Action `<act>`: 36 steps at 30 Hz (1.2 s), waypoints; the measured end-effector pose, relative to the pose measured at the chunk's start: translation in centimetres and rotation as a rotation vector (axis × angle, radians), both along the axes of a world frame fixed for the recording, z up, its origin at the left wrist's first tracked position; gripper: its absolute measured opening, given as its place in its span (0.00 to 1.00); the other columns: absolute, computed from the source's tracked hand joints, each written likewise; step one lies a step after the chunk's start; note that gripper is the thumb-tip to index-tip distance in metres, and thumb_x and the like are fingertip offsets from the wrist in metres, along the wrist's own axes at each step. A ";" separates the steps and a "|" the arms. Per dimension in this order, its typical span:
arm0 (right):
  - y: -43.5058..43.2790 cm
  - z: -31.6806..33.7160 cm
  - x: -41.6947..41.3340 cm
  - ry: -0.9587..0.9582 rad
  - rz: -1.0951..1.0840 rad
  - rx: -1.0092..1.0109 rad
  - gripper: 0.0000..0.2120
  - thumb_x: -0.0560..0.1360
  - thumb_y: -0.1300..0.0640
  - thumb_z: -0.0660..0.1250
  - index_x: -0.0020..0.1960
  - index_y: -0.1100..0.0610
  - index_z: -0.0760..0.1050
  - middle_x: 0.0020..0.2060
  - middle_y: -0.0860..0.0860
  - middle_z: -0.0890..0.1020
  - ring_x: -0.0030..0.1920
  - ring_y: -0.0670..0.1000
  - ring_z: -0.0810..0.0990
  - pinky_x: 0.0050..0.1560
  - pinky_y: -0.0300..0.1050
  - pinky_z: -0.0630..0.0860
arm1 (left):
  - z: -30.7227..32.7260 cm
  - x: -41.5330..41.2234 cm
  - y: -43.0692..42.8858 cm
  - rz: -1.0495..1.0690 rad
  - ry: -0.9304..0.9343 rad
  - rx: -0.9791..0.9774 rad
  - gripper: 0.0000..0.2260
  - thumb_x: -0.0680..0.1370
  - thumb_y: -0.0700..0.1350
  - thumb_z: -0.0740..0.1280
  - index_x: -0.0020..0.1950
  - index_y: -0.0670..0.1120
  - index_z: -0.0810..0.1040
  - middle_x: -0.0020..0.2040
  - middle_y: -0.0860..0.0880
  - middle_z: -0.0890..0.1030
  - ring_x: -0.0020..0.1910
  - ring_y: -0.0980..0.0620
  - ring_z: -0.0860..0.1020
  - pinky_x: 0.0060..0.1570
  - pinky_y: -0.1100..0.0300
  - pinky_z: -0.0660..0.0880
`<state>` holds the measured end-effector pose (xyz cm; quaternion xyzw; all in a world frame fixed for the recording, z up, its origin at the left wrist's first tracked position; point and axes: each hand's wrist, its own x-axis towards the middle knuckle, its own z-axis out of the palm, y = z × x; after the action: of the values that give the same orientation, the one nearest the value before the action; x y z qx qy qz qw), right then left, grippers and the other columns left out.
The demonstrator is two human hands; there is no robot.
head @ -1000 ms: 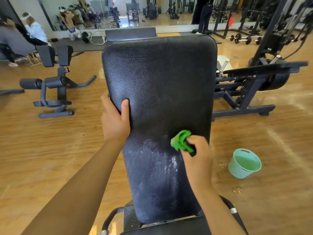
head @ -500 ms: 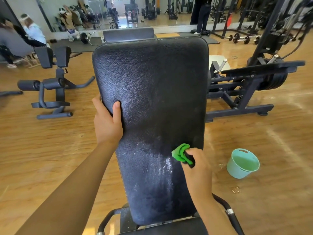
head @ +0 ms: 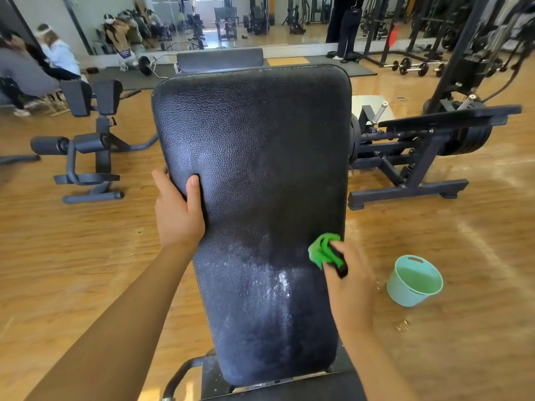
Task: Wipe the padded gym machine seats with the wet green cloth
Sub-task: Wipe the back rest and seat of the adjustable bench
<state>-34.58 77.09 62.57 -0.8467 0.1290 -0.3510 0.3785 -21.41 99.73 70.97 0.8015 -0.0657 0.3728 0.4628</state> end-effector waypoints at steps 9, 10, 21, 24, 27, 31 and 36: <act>-1.5 4.2 1.9 -0.162 -0.061 0.079 0.16 0.70 0.69 0.72 0.56 0.59 0.80 0.50 0.46 0.77 0.51 0.45 0.75 0.53 0.32 0.71 | -0.2 0.1 0.1 -0.009 -0.001 -0.005 0.22 0.80 0.53 0.55 0.65 0.37 0.64 0.50 0.47 0.77 0.47 0.39 0.77 0.40 0.56 0.64; -2.0 5.3 2.7 -0.210 -0.074 0.069 0.15 0.70 0.68 0.72 0.56 0.59 0.80 0.50 0.48 0.78 0.51 0.44 0.75 0.53 0.32 0.71 | -0.1 0.1 0.1 -0.010 -0.001 -0.005 0.23 0.79 0.53 0.55 0.65 0.37 0.64 0.50 0.46 0.77 0.48 0.39 0.77 0.40 0.56 0.64; -2.1 -2.1 -0.6 -0.012 -0.109 0.299 0.14 0.72 0.69 0.72 0.54 0.56 0.78 0.45 0.46 0.77 0.47 0.46 0.76 0.46 0.30 0.72 | 0.0 0.0 -0.2 -0.029 -0.009 -0.035 0.22 0.80 0.52 0.55 0.65 0.36 0.64 0.53 0.49 0.75 0.49 0.46 0.74 0.41 0.59 0.63; -1.8 -3.4 -1.7 0.040 -0.129 0.330 0.12 0.71 0.69 0.72 0.53 0.59 0.79 0.44 0.48 0.78 0.45 0.47 0.77 0.46 0.31 0.74 | -0.1 0.0 -0.1 -0.036 -0.005 -0.034 0.21 0.80 0.51 0.55 0.65 0.36 0.64 0.52 0.49 0.75 0.49 0.47 0.74 0.40 0.59 0.63; -2.0 -1.4 -0.7 0.004 -0.112 0.365 0.13 0.72 0.67 0.72 0.53 0.55 0.79 0.46 0.44 0.79 0.48 0.37 0.76 0.47 0.31 0.74 | -0.2 0.0 0.0 -0.029 -0.002 -0.030 0.20 0.80 0.51 0.55 0.64 0.37 0.64 0.52 0.48 0.76 0.49 0.44 0.74 0.40 0.58 0.63; -2.1 2.7 1.9 -0.121 -0.095 0.347 0.13 0.73 0.64 0.72 0.52 0.50 0.77 0.46 0.41 0.78 0.49 0.42 0.77 0.49 0.34 0.74 | -0.3 0.0 0.0 -0.014 0.004 -0.032 0.21 0.80 0.51 0.55 0.64 0.37 0.65 0.51 0.48 0.75 0.48 0.41 0.75 0.40 0.58 0.62; -1.3 3.0 2.7 -0.192 -0.169 0.568 0.09 0.75 0.60 0.70 0.52 0.50 0.76 0.45 0.40 0.79 0.47 0.38 0.78 0.45 0.27 0.73 | -0.3 0.2 0.0 -0.008 0.002 -0.030 0.23 0.79 0.54 0.54 0.64 0.36 0.65 0.50 0.48 0.75 0.49 0.39 0.76 0.40 0.57 0.62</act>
<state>-31.90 75.78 65.55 -0.6564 0.2554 -0.4097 0.5797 -21.16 99.74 70.66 0.7945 -0.0630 0.3712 0.4764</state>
